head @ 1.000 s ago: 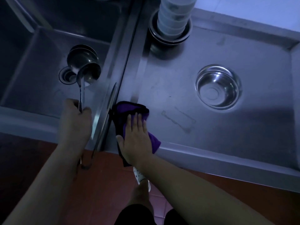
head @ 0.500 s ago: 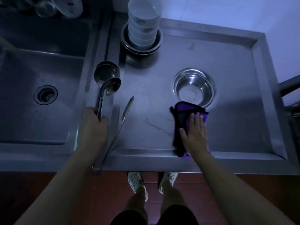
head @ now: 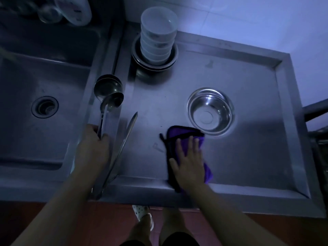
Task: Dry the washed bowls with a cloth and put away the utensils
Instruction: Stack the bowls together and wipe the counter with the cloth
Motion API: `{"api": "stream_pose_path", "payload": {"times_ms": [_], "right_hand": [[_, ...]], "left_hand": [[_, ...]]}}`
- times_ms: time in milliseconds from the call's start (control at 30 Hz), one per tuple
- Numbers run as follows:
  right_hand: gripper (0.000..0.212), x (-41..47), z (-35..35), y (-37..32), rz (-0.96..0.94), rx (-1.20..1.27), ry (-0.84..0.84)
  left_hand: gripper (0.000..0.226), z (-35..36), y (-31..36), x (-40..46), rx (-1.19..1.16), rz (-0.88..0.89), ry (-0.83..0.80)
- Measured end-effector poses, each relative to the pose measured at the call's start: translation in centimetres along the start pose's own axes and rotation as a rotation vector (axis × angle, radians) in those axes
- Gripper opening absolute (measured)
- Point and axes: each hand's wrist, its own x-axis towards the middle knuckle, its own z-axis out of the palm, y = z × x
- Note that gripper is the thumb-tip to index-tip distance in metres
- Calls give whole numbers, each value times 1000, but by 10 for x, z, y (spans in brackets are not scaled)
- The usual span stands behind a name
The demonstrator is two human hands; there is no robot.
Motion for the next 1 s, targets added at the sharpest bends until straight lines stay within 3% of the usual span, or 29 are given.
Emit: {"api": "stream_pose_path", "payload": {"times_ms": [133,300,567,667,1000], "right_hand": [[66,28,13,-85,-394,14,-42],[70,97,11,-99,-654,-14,-74],[73,196,-17,-50,-533,-25,-7],[73,225,-28,-29,-507,-24,7],[69,300,-57,43,-453,11,95]], "left_hand": [[10,-4,-1,13,-20,-94,60],[12,-6,2,24,-32,-148,162],[9,15,32,47,-36,-223,201],[18,31,44,55,-19,-208,216],[10,76,77,71,-196,-241,222]]}}
